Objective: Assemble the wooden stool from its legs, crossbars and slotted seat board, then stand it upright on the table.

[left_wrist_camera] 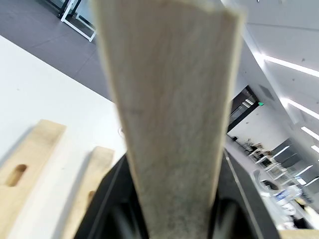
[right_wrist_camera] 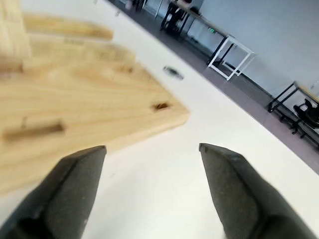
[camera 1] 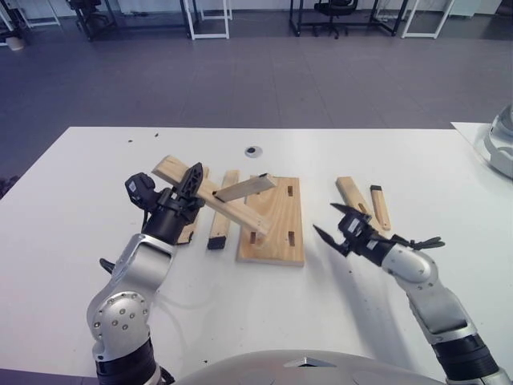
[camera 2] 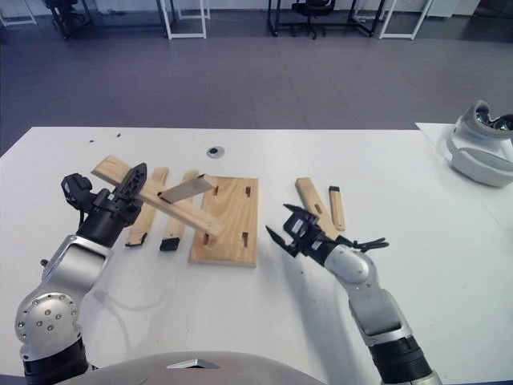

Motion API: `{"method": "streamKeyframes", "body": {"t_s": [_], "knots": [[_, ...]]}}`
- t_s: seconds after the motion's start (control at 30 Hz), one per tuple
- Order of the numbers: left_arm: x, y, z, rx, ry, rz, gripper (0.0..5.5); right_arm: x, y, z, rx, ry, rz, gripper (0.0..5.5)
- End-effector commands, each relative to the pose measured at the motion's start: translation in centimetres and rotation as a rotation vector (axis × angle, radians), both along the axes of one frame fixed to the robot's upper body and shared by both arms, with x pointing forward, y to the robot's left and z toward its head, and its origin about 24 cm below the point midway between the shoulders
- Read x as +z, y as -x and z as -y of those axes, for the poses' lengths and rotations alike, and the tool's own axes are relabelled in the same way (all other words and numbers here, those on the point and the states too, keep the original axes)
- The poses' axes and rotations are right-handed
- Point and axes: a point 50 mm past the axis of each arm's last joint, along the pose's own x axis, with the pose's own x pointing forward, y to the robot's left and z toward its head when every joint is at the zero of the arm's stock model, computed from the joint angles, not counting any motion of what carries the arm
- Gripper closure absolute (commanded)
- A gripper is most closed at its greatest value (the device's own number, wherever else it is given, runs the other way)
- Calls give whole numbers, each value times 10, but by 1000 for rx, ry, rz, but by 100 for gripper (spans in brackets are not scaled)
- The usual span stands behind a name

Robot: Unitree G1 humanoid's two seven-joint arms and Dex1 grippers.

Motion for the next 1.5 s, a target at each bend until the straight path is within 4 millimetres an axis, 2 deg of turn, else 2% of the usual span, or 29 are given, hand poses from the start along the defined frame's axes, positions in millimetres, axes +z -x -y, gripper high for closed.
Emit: {"method": "streamKeyframes", "body": {"t_s": [0.03, 0.13, 0.3, 0.4, 0.57, 0.63, 0.77, 0.93, 1.03, 1.1, 1.2, 1.27, 1.37, 1.5], "knots": [[3, 6, -5, 44, -97, -21, 449, -10, 3, -1, 33, 71, -5, 201], [1, 7, -8, 72, -164, -35, 449, -11, 4, -5, 34, 59, 2, 201], [-12, 10, 0, 58, -240, -104, 449, -8, -2, -17, 81, 40, 15, 201], [-14, 3, 6, 64, -282, -89, 449, -4, 9, -36, 200, -61, -30, 201], [-14, -6, 16, 70, -370, -46, 449, 2, 17, -45, 284, -153, -78, 201], [-22, -3, 20, 39, -420, -68, 449, 2, 15, -43, 274, -158, -78, 201], [-37, 8, 23, -69, -569, -111, 449, 3, 2, -21, 155, -108, -41, 201], [-17, -1, 20, -59, -656, -56, 449, 2, -4, -16, 125, -93, -22, 201], [-8, -11, 23, -56, -667, -41, 449, 2, -6, -18, 116, -99, -9, 201], [-16, -15, 30, -93, -670, -72, 449, 3, -10, -20, 114, -102, 3, 201], [-39, -10, 43, -190, -703, -140, 449, 2, -14, -21, 111, -101, 12, 201], [-43, -8, 46, -207, -702, -148, 449, 2, -14, -19, 99, -98, 15, 201], [-37, -9, 44, -159, -601, -148, 449, 2, -13, -17, 86, -94, 18, 201], [-25, -15, 27, 12, -467, -172, 449, 1, -15, -18, 89, -94, 20, 201]]}}
